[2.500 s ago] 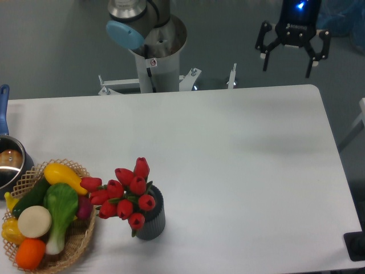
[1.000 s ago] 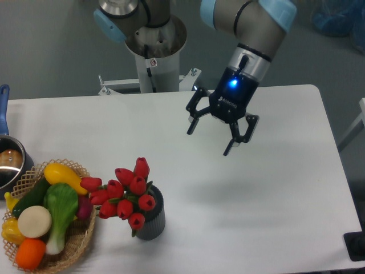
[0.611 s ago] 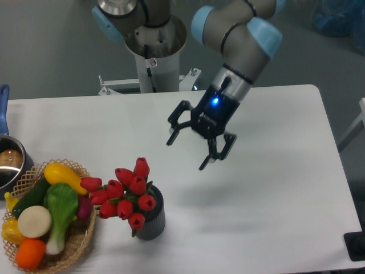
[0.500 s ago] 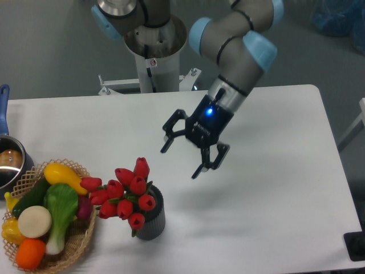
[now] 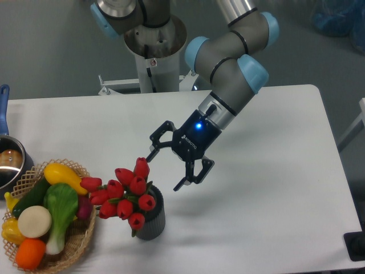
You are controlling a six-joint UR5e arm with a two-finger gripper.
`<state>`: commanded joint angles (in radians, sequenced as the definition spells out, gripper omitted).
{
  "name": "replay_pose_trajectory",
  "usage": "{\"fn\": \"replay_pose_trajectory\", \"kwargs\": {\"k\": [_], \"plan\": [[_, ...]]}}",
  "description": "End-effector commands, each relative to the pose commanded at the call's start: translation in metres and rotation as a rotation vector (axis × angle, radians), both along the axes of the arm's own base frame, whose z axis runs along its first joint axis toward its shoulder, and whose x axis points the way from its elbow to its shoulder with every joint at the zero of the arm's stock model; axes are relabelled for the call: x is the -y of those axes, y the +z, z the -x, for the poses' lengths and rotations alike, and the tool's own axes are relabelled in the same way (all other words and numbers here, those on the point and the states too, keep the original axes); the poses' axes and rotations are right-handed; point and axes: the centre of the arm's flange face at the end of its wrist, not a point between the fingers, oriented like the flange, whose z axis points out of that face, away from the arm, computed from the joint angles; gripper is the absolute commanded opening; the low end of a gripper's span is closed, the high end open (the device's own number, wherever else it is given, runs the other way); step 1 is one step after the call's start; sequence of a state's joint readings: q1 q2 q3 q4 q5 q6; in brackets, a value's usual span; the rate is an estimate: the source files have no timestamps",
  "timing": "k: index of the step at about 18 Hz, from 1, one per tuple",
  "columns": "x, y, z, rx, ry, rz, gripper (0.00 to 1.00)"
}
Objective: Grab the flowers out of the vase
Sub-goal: 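Lower the open gripper toward the red tulip stems above the grey vase, then close the gripper around the tulip stems at the vase rim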
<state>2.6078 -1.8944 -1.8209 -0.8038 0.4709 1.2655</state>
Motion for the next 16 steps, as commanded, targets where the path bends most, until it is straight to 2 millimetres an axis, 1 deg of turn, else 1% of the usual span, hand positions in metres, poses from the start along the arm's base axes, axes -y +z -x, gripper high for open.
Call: {"fn": "replay_pose_trajectory", "kwargs": {"k": [3,5,8,9,16], "plan": [[-0.009,0.001,0.0,-0.012,-0.014,-0.009,1.0],[-0.021,-0.006,0.004,-0.015,-0.028,-0.011,1.0],[-0.04,-0.01,0.008,-0.016,-0.051,-0.024,1.0],[-0.042,-0.011,0.007,-0.013,-0.056,-0.026,1.0],[-0.045,-0.014,0.001,-0.004,-0.067,-0.034,1.0]]}}
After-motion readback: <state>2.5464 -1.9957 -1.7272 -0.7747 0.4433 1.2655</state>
